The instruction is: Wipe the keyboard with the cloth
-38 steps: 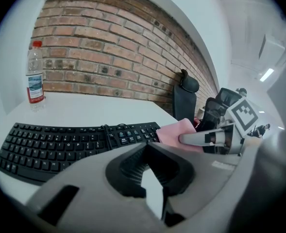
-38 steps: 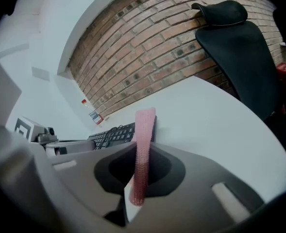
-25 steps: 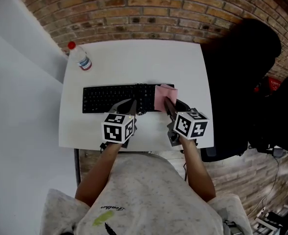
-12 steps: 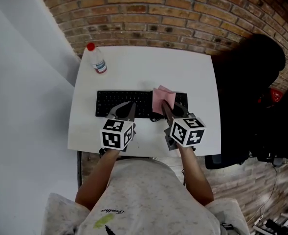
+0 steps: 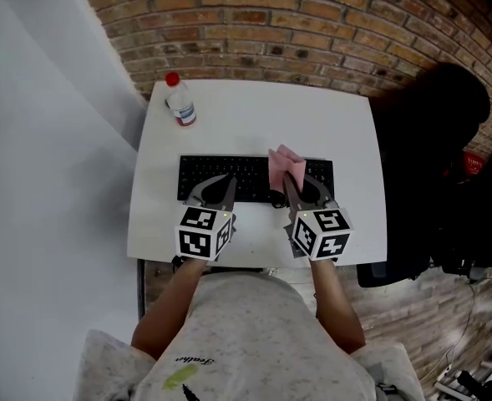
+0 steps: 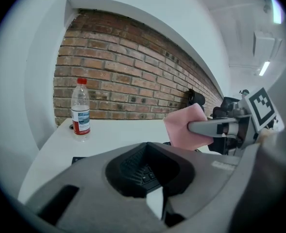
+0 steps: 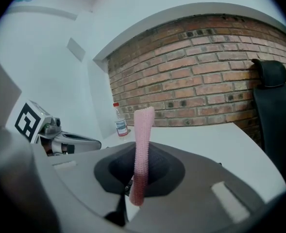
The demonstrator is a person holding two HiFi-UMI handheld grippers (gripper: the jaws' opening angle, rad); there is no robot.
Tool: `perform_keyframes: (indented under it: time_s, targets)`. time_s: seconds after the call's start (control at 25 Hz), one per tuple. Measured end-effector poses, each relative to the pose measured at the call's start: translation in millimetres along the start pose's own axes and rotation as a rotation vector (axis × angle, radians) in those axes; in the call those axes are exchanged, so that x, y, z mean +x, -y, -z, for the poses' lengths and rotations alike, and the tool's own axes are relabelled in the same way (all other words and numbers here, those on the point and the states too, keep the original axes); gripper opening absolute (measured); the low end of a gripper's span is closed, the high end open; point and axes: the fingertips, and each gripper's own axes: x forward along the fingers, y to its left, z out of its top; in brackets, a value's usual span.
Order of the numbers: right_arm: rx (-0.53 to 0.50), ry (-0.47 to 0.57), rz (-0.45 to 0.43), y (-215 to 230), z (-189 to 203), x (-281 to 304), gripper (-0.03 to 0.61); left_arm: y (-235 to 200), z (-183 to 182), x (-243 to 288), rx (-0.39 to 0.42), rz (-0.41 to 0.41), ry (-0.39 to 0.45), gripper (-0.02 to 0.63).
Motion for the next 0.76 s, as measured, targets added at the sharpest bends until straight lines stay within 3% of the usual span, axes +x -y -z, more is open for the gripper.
perform_keyframes:
  time_s: [0.76]
  targets:
    - [-0.013, 0.004, 0.017, 1.9, 1.5, -1.4, 0.023, 4.8, 3.4, 8.7, -0.006, 0.044, -0.021, -0.003]
